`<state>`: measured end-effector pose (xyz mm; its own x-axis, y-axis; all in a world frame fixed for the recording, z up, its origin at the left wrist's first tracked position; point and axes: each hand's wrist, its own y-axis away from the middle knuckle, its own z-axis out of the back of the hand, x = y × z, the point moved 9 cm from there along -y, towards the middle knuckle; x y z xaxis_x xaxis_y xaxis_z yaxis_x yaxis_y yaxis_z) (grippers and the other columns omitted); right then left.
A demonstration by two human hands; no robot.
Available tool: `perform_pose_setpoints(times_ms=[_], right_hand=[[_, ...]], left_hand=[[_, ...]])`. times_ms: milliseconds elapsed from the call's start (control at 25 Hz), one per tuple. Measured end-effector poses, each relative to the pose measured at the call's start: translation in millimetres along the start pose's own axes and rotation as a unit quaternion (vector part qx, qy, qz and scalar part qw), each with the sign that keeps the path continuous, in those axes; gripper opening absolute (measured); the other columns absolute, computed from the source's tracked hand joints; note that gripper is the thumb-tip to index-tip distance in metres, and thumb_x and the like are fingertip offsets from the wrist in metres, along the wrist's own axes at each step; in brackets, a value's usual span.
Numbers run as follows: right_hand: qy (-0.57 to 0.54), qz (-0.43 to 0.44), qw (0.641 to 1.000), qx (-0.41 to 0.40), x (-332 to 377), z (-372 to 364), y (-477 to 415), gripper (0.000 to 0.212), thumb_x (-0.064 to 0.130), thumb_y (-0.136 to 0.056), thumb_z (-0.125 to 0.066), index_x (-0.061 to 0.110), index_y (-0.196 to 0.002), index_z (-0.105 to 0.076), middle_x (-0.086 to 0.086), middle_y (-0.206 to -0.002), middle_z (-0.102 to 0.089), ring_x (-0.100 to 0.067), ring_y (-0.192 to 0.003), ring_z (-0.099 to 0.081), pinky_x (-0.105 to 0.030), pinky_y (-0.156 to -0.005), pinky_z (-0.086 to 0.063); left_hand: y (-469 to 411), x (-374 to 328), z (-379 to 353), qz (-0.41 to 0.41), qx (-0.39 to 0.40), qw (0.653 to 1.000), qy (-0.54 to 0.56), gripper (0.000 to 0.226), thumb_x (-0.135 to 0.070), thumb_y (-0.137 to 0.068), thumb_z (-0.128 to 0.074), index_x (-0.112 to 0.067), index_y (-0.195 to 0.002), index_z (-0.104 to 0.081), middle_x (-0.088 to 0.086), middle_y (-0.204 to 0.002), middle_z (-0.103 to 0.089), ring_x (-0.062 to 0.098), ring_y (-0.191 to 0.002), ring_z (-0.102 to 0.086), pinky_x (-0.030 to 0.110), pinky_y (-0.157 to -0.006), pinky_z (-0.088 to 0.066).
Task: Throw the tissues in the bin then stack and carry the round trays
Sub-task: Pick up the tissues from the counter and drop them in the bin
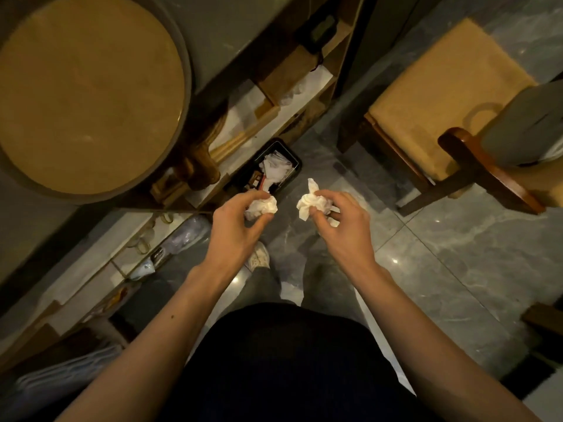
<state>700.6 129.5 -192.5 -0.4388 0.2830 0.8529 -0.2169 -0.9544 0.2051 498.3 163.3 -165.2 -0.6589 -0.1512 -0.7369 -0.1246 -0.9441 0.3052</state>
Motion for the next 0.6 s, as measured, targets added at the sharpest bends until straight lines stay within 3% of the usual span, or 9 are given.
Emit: perform_pose_setpoints(times_ms=[200, 360, 520, 600], right_hand=[[0.013, -0.015, 0.998, 0.059, -49, 6, -62, 0.027, 0.015, -0.087, -0.068, 0.018, -0.114, -0.066, 0.000, -0.109, -0.064, -0.007, -0.093, -0.059, -0.027, -0.083, -0.052], [0.007, -0.051, 0.993, 0.102, -89, -19, -104, 0.033, 0.013, -0.086, -0.067, 0.019, -0.119, -0.061, -0.005, -0.112, -0.062, -0.013, -0.096, -0.059, -0.032, -0.087, -0.053], [0.000, -0.100, 0.989, 0.110, -139, -59, -137, 0.040, 0.014, -0.084, -0.070, 0.016, -0.121, -0.054, -0.009, -0.116, -0.063, -0.022, -0.101, -0.064, -0.041, -0.088, -0.055], [0.014, -0.120, 0.986, 0.110, -168, -82, -150, 0.038, 0.014, -0.083, -0.071, 0.013, -0.117, -0.055, -0.011, -0.113, -0.063, -0.025, -0.098, -0.064, -0.043, -0.087, -0.054]], left_hand=[[-47, 0, -46, 0.060, -0.005, 0.998, -0.012, 0.031, -0.023, -0.085, -0.070, -0.022, -0.115, -0.063, -0.005, -0.119, -0.064, 0.009, -0.109, -0.058, 0.029, -0.092, -0.051], [-82, 37, -79, 0.144, -0.019, 0.989, 0.029, 0.029, -0.020, -0.082, -0.073, -0.019, -0.109, -0.064, -0.010, -0.106, -0.064, -0.002, -0.092, -0.060, 0.011, -0.077, -0.050], [-109, 109, -111, 0.239, -0.032, 0.968, 0.076, 0.025, -0.021, -0.077, -0.078, -0.021, -0.098, -0.064, -0.005, -0.095, -0.065, 0.002, -0.086, -0.061, 0.026, -0.077, -0.055], [-124, 150, -125, 0.274, -0.035, 0.958, 0.083, 0.027, -0.020, -0.075, -0.079, -0.019, -0.099, -0.065, 0.002, -0.098, -0.067, 0.013, -0.089, -0.064, 0.033, -0.079, -0.056]])
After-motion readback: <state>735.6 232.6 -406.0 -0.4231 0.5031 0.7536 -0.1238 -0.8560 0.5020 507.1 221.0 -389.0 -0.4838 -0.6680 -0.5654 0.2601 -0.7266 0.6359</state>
